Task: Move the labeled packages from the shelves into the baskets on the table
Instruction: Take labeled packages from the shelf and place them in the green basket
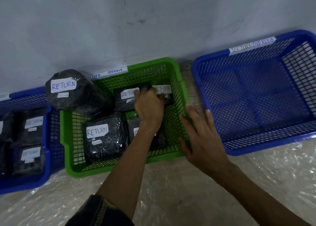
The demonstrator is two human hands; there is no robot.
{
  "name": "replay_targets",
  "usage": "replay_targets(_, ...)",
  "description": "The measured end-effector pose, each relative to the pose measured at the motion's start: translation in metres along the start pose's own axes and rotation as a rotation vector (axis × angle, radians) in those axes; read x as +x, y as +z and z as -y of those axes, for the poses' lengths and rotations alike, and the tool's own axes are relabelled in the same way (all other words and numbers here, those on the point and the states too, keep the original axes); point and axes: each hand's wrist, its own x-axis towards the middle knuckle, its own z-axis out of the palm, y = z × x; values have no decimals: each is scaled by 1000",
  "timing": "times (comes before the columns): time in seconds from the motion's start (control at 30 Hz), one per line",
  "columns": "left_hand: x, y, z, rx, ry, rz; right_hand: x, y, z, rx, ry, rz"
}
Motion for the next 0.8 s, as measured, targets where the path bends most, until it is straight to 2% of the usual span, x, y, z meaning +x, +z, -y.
replay_targets(0.53, -1, 6, 3, -95, -5, 88, -1, 3, -1, -23, 9, -2)
replay_targets(0.8, -4, 6, 4, -118, -16, 67, 0, 3, 0, -34, 3, 9)
